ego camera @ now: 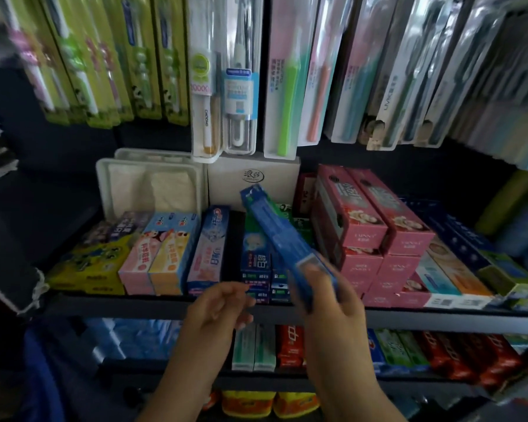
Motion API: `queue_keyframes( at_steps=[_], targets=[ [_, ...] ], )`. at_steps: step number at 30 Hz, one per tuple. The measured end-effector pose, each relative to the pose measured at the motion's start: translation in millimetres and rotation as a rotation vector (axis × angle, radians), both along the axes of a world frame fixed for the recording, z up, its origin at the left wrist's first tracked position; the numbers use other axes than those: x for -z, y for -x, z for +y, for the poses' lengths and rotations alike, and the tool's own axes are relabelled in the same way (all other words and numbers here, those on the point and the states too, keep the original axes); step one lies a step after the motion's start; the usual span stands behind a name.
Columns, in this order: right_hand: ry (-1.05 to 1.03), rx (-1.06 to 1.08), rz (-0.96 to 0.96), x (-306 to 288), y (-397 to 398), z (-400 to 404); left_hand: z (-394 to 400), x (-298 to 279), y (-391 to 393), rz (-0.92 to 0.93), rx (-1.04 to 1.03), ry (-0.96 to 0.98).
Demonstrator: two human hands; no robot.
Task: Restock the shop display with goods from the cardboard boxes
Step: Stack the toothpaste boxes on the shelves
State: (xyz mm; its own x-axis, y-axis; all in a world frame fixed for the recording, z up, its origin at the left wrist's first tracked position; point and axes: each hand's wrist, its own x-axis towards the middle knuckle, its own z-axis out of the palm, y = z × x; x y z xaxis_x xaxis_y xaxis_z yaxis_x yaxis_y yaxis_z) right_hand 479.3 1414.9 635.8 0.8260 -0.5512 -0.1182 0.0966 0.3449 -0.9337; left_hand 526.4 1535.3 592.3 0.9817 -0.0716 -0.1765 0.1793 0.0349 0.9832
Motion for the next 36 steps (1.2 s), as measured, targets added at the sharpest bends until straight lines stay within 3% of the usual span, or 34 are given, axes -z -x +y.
queue_keyframes(
  at_steps=[2,5,8,13,16,20,23,27,29,33,36],
  targets=[
    [-0.567,-0.025,-0.004,6.4,11.3,7.5,-5.5,-1.1,1.6,0.012,0.103,0.024],
    [-0.911,-0.021,-0.004,15.7,22.6,12.2,-12.6,-6.1,8.4,0.026,0.238,0.051],
    [-1.05,-0.059,-0.011,21.7,31.1,5.9,-19.3,-8.7,13.1,-0.019,0.243,0.099],
    [-1.075,-0.261,-0.128,21.5,40.6,1.6,-22.9,-9.6,17.7,-0.046,0.191,0.214],
    [-1.044,-0.342,-0.152,26.0,44.0,1.1,-22.9,-9.6,18.8,-0.071,0.172,0.233],
    [-0.903,-0.342,-0.001,30.5,43.5,7.2,-23.7,-9.4,15.6,-0.078,0.129,0.256],
    [-0.52,-0.22,0.197,37.8,42.8,7.5,-24.5,-10.7,8.3,-0.091,0.09,0.222],
    [0.1,-0.243,0.237,37.1,49.9,-4.2,-31.8,-18.9,1.1,-0.16,0.176,0.115],
    [0.153,-0.196,0.251,31.9,45.4,-11.8,-36.1,-22.8,-2.0,-0.263,0.196,-0.034],
    [0.126,-0.11,0.278,27.7,22.4,-26.0,-37.9,-21.7,-18.2,-0.706,0.088,-0.558],
    [0.119,-0.062,0.288,32.2,5.8,-33.8,-42.4,-11.8,-40.2,-0.953,0.127,-0.825]
  ],
)
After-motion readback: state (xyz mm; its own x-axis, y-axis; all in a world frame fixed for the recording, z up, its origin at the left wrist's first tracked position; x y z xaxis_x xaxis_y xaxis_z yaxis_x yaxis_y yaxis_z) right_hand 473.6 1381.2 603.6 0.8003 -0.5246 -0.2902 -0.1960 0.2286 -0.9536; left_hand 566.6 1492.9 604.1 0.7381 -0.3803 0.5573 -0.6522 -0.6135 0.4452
